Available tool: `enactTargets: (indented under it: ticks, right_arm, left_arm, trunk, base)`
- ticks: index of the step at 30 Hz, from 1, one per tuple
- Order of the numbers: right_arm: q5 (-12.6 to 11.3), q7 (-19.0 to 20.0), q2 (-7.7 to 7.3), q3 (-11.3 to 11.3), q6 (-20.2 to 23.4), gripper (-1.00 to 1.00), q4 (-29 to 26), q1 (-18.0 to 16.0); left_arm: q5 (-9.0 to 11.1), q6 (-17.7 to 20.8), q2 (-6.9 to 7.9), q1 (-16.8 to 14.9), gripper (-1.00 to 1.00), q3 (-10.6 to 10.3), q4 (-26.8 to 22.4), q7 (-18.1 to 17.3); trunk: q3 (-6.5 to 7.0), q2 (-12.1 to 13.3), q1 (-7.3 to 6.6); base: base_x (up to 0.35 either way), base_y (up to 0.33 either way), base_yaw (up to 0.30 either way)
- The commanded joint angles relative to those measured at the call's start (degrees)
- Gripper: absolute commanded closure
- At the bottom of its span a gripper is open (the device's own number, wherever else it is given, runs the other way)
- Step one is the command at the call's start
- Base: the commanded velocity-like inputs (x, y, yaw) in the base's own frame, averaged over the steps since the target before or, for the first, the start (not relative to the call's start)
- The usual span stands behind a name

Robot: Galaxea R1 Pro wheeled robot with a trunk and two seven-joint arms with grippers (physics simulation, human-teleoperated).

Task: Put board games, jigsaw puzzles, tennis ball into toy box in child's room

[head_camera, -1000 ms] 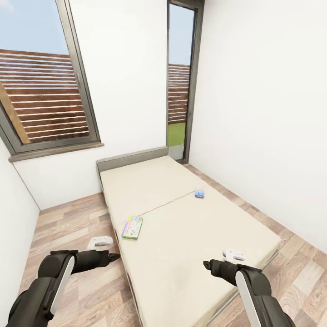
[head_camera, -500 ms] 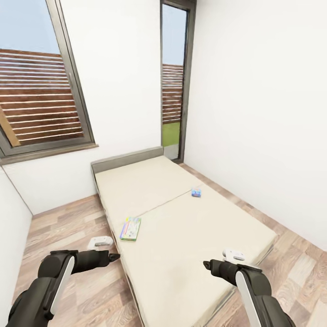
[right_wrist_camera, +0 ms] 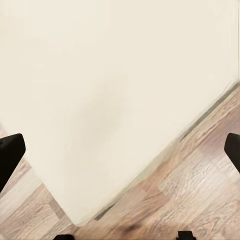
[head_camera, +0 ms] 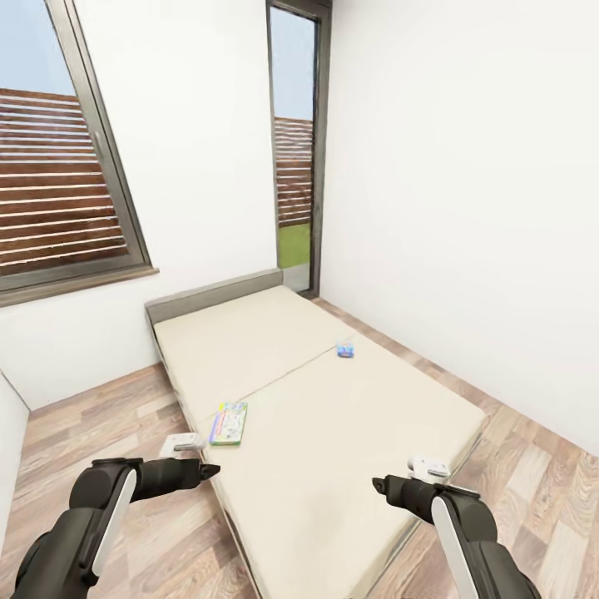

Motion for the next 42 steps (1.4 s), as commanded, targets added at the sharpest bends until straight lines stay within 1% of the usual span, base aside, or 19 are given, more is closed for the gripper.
enactTargets:
  ticks: [1,28,37,42]
  right_arm:
    - [-0.3,-0.1,0.05,-0.1,0.3,-1.0,-0.1,-0.1]
    - [-0.3,0.0,0.04,-0.1,0.3,-1.0,-0.1,-0.1]
    - [-0.3,0.0,0.02,-0.1,0.3,-1.0,-0.1,-0.1]
    - [-0.3,0.0,0.02,-0.1,0.3,-1.0,0.0,-0.1]
  left_arm:
    - [0.0,0.3,0.01,0.0,-1.0,0.1,-0.1,-0.2]
    - [0.0,0.3,0.02,0.0,-1.0,0.1,-0.1,-0.2]
    - [0.0,0.3,0.07,0.0,-1.0,0.1,-0.1,-0.2]
    - [0.0,0.3,0.06,0.0,-1.0,0.1,-0.1,-0.2]
  trunk:
    - [-0.13,-0.1,0.04]
    - [-0.13,-0.1,0.04]
    - [-0.13,-0.1,0.04]
    - [-0.13,-0.1,0.04]
  base:
    - [0.0,0.149,-0.214]
    - [0.0,0.218,-0.274]
    - [0.0,0.097,-0.28]
    - [0.0,0.221,-0.28]
